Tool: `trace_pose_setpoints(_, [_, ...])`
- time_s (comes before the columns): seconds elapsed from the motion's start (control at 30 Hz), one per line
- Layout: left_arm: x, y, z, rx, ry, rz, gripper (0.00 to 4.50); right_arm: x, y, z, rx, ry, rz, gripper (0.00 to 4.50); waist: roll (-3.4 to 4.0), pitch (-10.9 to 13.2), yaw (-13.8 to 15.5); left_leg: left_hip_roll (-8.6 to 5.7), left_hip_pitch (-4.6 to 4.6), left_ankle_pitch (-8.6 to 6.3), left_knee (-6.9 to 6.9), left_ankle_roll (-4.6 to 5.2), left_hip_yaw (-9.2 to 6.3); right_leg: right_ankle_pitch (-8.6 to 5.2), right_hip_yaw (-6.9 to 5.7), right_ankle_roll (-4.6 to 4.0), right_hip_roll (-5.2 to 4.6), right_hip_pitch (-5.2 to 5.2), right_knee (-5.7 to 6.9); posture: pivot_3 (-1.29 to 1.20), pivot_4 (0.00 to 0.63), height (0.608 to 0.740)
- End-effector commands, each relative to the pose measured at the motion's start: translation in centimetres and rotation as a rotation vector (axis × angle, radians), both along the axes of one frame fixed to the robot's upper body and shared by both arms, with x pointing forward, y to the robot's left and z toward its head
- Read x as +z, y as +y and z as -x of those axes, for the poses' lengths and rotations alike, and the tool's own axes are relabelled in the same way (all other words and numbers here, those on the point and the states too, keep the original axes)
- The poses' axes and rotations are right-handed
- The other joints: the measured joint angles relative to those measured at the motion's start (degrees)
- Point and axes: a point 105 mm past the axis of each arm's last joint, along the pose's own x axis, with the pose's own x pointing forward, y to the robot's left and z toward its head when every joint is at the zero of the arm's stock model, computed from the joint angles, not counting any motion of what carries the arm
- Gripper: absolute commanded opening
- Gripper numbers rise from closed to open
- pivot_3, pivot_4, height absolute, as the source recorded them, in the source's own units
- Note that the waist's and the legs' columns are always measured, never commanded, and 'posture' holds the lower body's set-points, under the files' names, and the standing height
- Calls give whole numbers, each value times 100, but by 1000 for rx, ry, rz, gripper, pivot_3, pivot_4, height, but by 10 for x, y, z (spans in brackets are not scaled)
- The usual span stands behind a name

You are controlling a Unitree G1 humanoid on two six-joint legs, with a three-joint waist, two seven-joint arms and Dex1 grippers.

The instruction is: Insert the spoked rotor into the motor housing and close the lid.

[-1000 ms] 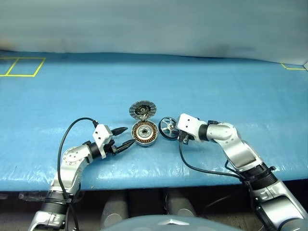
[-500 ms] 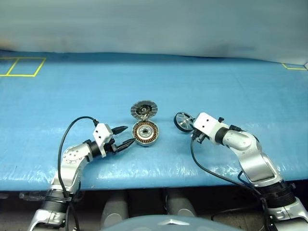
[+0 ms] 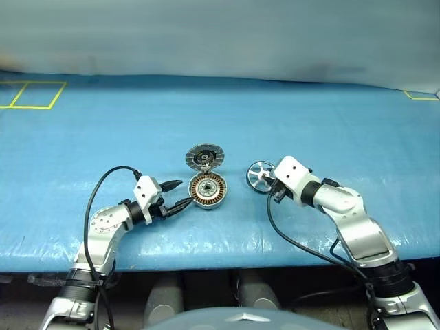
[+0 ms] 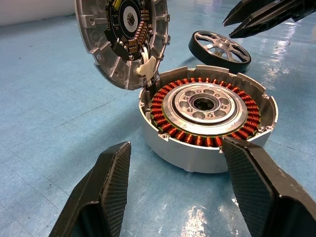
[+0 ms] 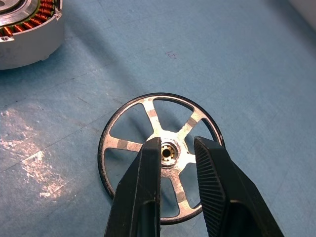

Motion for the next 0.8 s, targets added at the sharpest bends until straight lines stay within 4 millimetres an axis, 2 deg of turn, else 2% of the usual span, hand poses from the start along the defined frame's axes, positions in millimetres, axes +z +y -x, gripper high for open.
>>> trace_pose_setpoints(0.03, [-3,1,3,4,6,-18,3171,12,-7,-1,-17,-16,-8,1101,0,0,1,0,0,0,0,0,0,0,0,0,0,0,0,0,150,740])
trace_pose_setpoints(0.3, [-4,1,4,5,9,-18,3171,7,-19,-6,-62,-5,18,1101,0,0,0,0,1,0,0,0,0,0,0,0,0,1,0,0,150,740])
trace_pose_setpoints(0.8, [-4,4,5,18,9,-21,3171,-14,-15,-2,-27,69,8,1101,0,0,0,0,1,0,0,0,0,0,0,0,0,1,1,0,150,740])
